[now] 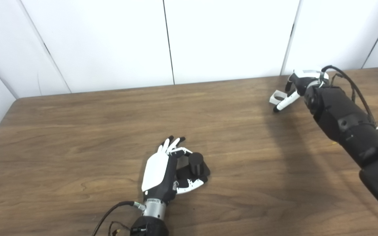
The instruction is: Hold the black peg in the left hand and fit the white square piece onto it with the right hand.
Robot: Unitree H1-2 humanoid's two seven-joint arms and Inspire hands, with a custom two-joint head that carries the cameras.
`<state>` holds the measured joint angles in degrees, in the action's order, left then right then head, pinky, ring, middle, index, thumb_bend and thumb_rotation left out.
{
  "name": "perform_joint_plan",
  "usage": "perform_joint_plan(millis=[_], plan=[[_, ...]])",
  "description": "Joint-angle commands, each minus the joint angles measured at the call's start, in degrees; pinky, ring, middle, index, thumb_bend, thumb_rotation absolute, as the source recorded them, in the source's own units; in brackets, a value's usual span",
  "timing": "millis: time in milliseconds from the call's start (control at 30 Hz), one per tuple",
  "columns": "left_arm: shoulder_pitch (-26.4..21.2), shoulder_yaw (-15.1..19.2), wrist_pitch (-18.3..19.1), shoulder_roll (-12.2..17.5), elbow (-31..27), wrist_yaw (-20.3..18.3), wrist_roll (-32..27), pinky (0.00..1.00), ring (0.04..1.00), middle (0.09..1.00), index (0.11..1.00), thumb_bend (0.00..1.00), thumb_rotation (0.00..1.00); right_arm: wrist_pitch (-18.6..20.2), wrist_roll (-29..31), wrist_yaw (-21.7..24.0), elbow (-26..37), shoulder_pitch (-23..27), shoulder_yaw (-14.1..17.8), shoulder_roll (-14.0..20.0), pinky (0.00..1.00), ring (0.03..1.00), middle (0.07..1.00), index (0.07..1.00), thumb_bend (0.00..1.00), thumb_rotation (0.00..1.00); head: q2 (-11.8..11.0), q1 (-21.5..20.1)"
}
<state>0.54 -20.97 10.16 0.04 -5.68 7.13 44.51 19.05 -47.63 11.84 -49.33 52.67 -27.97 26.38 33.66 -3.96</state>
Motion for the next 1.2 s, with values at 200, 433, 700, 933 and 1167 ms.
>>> perform_joint_plan(millis=[200, 433, 700, 933, 1167], plan=[[0.78, -0.11, 2.57, -0.11, 2.36, -1.08, 1.09, 1.00, 1.000, 0.922, 0.491, 0.52, 0.07, -1.12, 1.70, 0.58, -2.61, 5.46, -0.33, -0.59, 1.00, 1.000, 1.000, 0.678, 0.82, 0.47, 0.12, 0.20], [0.81, -0.14, 2.40, -0.19, 2.41, -0.79, 1.29, 1.00, 1.000, 0.919, 0.491, 0.52, 0.07, -1.61, 2.72, 1.43, -5.98, 7.40, -0.79, -1.21, 1.00, 1.000, 1.000, 0.656, 0.78, 0.50, 0.14, 0.28], [0.83, -0.06, 2.49, -0.26, 2.48, -0.78, 1.16, 1.00, 1.000, 0.921, 0.491, 0.52, 0.07, -2.12, 3.58, 1.33, -8.09, 8.58, -1.44, -1.73, 1.00, 1.000, 1.000, 0.690, 0.79, 0.51, 0.22, 0.34], [0.70, 0.00, 2.63, -0.47, 2.48, -0.70, 1.13, 1.00, 1.000, 0.921, 0.491, 0.52, 0.07, -2.01, 3.74, 0.61, -7.71, 8.28, -1.52, -1.76, 1.00, 1.000, 1.000, 0.658, 0.80, 0.44, 0.31, 0.38], [0.66, 0.00, 2.75, -0.40, 2.28, -0.72, 1.47, 1.00, 1.000, 0.920, 0.491, 0.52, 0.07, -2.08, 3.42, 0.11, -7.90, 7.88, -1.98, -1.69, 1.00, 1.000, 1.000, 0.633, 0.82, 0.38, 0.44, 0.39]])
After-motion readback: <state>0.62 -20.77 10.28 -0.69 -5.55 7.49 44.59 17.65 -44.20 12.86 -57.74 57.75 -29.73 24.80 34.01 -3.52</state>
